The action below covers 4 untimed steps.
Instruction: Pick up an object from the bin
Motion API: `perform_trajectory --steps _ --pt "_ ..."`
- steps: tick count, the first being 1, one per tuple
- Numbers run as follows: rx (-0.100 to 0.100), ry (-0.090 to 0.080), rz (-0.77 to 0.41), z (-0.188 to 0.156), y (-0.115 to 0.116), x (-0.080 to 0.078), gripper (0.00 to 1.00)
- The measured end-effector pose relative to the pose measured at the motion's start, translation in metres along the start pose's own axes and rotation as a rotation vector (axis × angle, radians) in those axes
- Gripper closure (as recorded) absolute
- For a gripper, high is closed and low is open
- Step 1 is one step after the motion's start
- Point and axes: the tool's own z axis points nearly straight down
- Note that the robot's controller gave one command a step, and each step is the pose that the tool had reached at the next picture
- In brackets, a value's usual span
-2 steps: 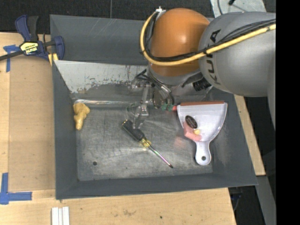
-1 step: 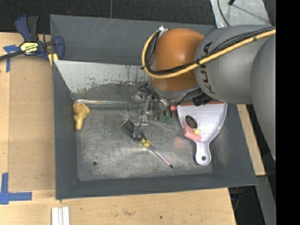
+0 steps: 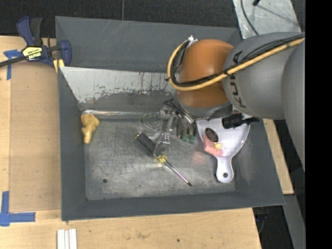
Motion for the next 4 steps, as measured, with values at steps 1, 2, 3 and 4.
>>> perform_trajectory --steps 1,2,3,4 --pt "-0.001 -0.007 -0.007 -0.006 -0.004 0.002 0.00" --pt "-0.014 -0.034 0.034 0.052 0.002 0.007 0.00" --pt "-0.031 -0.060 0.324 0.057 0.015 0.003 1.00" --pt "-0.030 -0.059 0.323 0.058 0.015 0.004 1.00"
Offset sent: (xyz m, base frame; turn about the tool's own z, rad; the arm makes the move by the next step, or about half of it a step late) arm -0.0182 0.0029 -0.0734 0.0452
